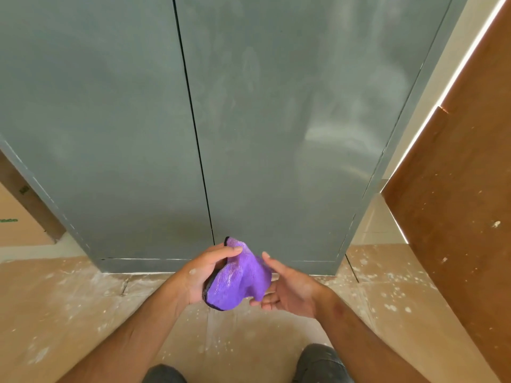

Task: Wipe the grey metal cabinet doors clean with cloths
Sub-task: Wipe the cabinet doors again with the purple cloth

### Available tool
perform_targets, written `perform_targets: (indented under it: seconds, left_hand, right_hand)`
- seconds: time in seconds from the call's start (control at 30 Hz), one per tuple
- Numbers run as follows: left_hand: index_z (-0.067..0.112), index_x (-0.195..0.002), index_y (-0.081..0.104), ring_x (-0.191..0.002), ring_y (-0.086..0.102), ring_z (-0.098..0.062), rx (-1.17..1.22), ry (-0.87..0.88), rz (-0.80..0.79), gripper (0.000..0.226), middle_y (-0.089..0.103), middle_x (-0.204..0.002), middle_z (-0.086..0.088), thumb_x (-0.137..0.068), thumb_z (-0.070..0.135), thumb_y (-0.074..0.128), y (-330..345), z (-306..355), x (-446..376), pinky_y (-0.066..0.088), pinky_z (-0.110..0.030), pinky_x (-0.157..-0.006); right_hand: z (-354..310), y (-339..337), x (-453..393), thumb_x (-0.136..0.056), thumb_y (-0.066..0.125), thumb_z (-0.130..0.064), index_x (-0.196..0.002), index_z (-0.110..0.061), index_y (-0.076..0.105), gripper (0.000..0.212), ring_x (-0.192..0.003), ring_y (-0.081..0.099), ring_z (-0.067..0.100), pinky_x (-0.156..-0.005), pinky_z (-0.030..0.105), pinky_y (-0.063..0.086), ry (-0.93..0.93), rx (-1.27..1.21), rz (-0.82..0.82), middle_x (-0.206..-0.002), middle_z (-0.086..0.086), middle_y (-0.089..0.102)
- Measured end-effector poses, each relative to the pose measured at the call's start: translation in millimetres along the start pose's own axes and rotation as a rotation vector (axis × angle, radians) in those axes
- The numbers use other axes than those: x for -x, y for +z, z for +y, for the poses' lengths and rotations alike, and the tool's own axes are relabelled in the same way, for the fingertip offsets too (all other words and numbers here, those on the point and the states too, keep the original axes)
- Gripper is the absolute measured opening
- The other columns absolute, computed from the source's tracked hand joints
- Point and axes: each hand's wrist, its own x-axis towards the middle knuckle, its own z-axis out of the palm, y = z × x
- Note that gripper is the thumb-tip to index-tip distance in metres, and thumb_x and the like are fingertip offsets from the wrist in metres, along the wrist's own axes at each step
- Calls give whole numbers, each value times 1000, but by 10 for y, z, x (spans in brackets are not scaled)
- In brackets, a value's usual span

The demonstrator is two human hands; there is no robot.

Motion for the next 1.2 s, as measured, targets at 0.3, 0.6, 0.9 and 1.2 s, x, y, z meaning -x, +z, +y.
perform_targets:
  seconds: [0.3, 0.6, 0.9, 1.2]
  left_hand:
    - [16, -130, 49, -81, 73, -23, -337, 299, 391, 86, 75, -101, -18, -57, 2, 92, -70, -4, -232, 60, -35, -72]
    - [13, -75, 68, -79, 55, -13, -1117, 355, 211, 26, 56, -93, -1, -76, 29, 89, -155, 167, -367, 44, -19, -63]
    - [21, -126, 63, -87, 72, -14, -187, 204, 65, 41, 73, -106, -1, -88, 14, 78, 138, 420, -542, 57, -28, -64]
    - [31, -109, 66, -99, 59, -13, -1024, 714, 247, 18, 62, -113, 11, -94, 34, 74, 350, 600, -1065, 48, -34, -89]
  right_hand:
    - [-161, -65, -110, -74, 89, 0, -134, -17, 61, 69, -95, 68, 18, -87, 28, 56, -417, 220, 318, -111, 9, 70]
    - [-679, -290, 120, -89, 81, -26, -86, -18, 75, 10, -108, 59, 17, -93, 20, 41, -436, 885, 365, -105, 4, 69]
    - [-468, -40, 146, -104, 54, -27, -140, 4, 57, 48, -126, 64, 34, -103, 44, 54, -324, -383, -32, -137, 22, 65]
    - [-837, -462, 251, -106, 52, -47, -134, -29, 61, 34, -114, 70, 17, -96, 40, 57, -709, -631, 719, -127, -3, 72]
